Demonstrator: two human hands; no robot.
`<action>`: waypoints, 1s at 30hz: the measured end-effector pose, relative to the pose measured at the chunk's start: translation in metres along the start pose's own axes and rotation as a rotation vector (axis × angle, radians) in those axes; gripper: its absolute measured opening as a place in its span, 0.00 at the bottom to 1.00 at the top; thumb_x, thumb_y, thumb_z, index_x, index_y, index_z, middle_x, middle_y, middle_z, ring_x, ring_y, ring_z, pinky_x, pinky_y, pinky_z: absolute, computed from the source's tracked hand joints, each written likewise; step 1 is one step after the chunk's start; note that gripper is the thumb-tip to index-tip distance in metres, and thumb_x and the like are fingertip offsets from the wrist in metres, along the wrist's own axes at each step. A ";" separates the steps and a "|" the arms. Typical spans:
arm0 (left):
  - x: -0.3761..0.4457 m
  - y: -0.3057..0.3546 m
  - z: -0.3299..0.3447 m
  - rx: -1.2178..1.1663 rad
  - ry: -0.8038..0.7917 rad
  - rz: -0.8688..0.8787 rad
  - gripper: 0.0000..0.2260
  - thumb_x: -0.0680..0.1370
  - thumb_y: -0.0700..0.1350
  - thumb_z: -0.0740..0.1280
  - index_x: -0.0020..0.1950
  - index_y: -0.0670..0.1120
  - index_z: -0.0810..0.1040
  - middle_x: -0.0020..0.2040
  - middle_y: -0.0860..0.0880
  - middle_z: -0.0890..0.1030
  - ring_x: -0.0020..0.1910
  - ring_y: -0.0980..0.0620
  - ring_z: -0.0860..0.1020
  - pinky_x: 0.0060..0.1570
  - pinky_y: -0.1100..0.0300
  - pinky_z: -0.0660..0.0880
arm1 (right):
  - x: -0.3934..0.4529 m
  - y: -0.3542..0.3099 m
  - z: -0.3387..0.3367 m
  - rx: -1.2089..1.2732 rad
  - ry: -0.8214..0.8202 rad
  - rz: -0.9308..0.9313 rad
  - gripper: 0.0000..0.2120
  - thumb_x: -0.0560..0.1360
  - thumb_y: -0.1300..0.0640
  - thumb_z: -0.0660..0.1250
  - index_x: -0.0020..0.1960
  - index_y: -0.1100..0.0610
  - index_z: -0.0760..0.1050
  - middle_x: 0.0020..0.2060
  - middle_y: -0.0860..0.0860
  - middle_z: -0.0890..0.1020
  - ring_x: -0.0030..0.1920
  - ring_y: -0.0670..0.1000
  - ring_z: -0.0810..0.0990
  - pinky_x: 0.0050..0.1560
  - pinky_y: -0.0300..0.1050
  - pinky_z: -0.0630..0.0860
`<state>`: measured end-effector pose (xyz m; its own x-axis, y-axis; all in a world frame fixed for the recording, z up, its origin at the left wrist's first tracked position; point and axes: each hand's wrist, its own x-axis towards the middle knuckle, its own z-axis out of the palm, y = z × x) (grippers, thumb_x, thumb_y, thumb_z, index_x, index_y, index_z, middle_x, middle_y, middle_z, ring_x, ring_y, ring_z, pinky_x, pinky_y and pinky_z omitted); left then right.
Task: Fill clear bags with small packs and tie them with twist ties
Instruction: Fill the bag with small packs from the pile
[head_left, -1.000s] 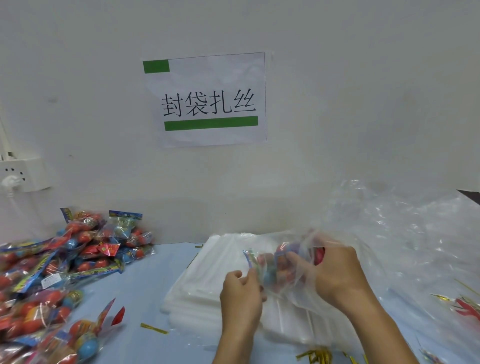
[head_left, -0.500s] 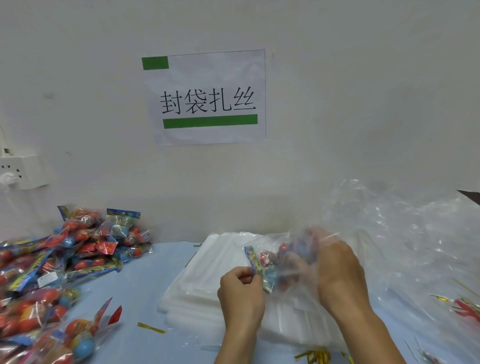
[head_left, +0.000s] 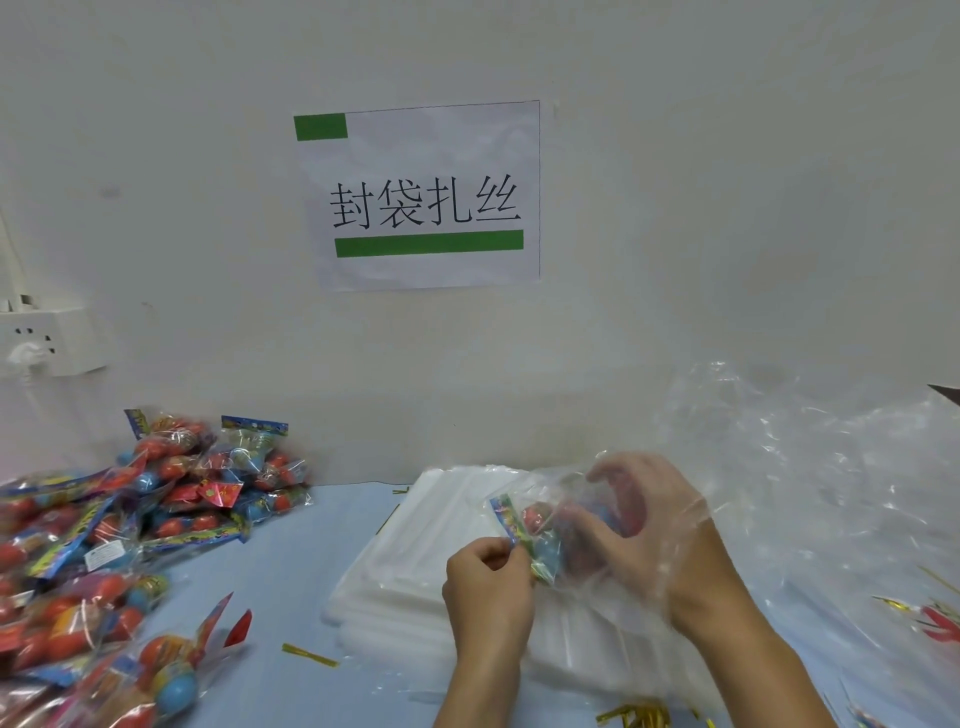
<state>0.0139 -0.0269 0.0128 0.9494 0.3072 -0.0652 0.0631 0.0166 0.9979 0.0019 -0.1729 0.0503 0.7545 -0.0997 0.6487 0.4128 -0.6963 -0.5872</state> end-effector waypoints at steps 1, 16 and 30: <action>0.000 0.000 0.000 -0.008 0.007 -0.002 0.05 0.76 0.38 0.68 0.41 0.43 0.82 0.31 0.48 0.80 0.23 0.55 0.71 0.29 0.63 0.69 | 0.001 0.000 -0.001 0.053 -0.009 -0.003 0.19 0.67 0.58 0.81 0.44 0.39 0.75 0.49 0.42 0.77 0.44 0.41 0.78 0.40 0.27 0.72; -0.008 0.006 0.001 -0.017 -0.101 0.064 0.11 0.78 0.38 0.69 0.37 0.49 0.82 0.30 0.50 0.82 0.32 0.53 0.79 0.38 0.56 0.74 | 0.009 -0.019 -0.009 -0.469 -0.399 0.224 0.09 0.68 0.50 0.66 0.43 0.48 0.84 0.63 0.43 0.76 0.70 0.49 0.69 0.60 0.41 0.70; -0.015 0.013 0.003 0.002 -0.285 0.132 0.11 0.78 0.35 0.64 0.46 0.47 0.83 0.37 0.52 0.86 0.35 0.58 0.81 0.32 0.67 0.71 | 0.004 -0.012 -0.001 -0.397 -0.296 0.230 0.07 0.70 0.43 0.76 0.34 0.40 0.82 0.67 0.41 0.74 0.64 0.47 0.76 0.51 0.35 0.67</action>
<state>0.0012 -0.0343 0.0265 0.9974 0.0275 0.0663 -0.0662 -0.0078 0.9978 -0.0007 -0.1660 0.0603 0.9376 -0.1166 0.3275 0.0392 -0.9006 -0.4329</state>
